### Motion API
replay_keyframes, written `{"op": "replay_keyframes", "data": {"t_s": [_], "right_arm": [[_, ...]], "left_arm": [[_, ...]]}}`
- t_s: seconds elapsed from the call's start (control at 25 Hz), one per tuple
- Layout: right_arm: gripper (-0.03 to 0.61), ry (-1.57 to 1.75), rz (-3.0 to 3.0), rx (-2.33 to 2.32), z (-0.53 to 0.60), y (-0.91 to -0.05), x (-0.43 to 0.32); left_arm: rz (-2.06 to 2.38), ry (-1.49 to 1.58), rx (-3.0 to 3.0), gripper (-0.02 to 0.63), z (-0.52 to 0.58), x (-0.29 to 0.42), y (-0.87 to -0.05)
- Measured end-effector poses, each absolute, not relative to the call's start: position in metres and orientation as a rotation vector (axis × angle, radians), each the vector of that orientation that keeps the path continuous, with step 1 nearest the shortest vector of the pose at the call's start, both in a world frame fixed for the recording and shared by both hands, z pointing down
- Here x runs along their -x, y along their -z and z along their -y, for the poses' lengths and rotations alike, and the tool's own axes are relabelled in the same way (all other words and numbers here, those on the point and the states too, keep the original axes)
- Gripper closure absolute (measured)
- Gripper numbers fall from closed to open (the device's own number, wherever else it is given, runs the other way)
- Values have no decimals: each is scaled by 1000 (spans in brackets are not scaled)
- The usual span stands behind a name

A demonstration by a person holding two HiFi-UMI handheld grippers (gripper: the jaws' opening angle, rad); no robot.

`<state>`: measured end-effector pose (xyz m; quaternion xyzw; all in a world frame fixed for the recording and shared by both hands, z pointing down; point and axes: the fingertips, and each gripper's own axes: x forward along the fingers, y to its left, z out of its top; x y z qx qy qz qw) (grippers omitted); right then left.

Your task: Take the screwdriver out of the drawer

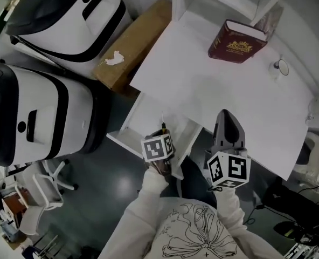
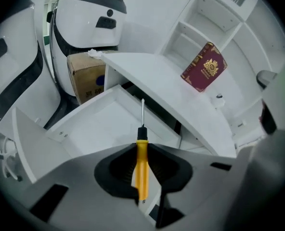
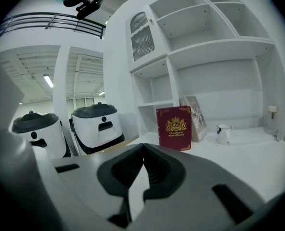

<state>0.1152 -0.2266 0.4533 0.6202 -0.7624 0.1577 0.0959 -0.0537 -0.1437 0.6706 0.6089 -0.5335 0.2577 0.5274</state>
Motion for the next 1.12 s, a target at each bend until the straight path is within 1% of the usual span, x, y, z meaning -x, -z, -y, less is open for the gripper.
{"op": "replay_keyframes", "data": {"t_s": [0.4, 0.84, 1.12], "right_arm": [[575, -334, 2391, -1840, 227, -382, -93], [575, -227, 2508, -1802, 233, -330, -68], [575, -190, 2530, -1808, 232, -309, -68]], "left_arm": [[1402, -439, -1600, 546, 161, 72, -569], [1571, -150, -1865, 546, 207, 84, -414], [1768, -61, -2020, 546, 211, 94, -340]]}}
